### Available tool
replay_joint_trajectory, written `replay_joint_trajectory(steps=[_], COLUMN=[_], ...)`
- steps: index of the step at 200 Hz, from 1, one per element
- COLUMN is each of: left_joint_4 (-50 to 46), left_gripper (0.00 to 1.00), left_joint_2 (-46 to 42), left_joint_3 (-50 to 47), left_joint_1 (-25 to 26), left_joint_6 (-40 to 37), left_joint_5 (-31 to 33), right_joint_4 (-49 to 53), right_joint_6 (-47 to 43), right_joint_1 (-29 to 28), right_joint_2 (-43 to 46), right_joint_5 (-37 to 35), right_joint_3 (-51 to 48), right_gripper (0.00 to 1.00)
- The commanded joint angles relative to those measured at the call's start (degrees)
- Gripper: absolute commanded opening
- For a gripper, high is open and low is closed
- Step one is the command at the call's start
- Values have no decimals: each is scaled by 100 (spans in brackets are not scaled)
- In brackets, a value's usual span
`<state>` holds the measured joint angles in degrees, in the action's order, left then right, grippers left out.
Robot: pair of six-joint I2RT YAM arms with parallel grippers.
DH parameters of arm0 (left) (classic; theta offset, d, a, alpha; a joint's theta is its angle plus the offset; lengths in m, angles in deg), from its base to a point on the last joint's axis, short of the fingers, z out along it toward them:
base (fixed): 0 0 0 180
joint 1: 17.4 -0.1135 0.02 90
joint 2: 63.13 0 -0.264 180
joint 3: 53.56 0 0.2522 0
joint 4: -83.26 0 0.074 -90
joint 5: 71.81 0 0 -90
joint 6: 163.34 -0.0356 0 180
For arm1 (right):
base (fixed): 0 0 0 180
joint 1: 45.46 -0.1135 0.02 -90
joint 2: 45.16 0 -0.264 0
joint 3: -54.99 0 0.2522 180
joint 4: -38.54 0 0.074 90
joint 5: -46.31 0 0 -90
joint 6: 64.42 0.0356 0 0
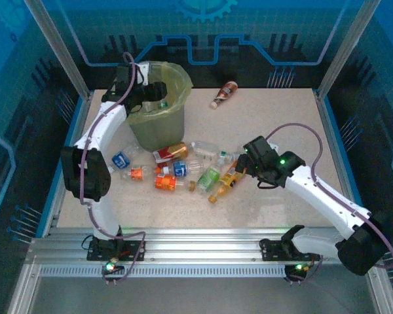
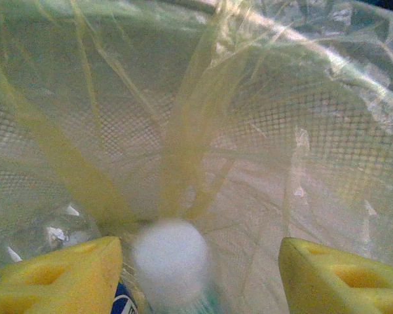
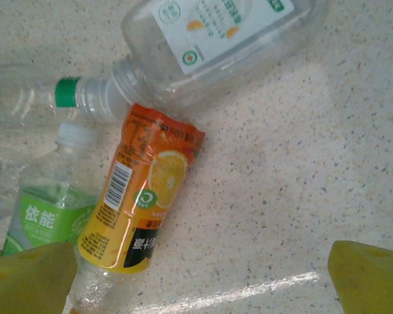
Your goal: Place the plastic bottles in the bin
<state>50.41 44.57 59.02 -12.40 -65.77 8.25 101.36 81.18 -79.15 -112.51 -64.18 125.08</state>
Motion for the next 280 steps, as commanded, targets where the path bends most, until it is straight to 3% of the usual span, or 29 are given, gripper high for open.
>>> replay_joint_trajectory(steps=[1, 57, 79, 134, 216, 280], left_joint_4=[-23, -128, -225, -154, 791, 1064], left_gripper=[70, 86, 99, 99, 99, 99], left_joint_2=[89, -256, -486, -1304, -3186, -4043], left_joint_3=[-17, 26, -2, -428, -2439, -3133], left_joint_1=[-43, -42, -50, -60, -60, -60], left_joint_6=[207, 510, 699, 1347, 2528, 2706], left_joint_5=[-369, -211, -4, 45, -132, 83], right_joint_4=[-111, -357, -415, -498, -727, -956], right_joint_6=[219, 362, 450, 642, 953, 866], right_joint_1=[12, -254, -355, -475, -857, -922], right_joint_2=[-122, -364, -455, -704, -1195, -1661], right_joint_5=[270, 526, 591, 865, 1145, 1322], right_joint_3=[-117, -241, -290, -298, -306, -195], right_gripper=[100, 100, 100, 100, 100, 100])
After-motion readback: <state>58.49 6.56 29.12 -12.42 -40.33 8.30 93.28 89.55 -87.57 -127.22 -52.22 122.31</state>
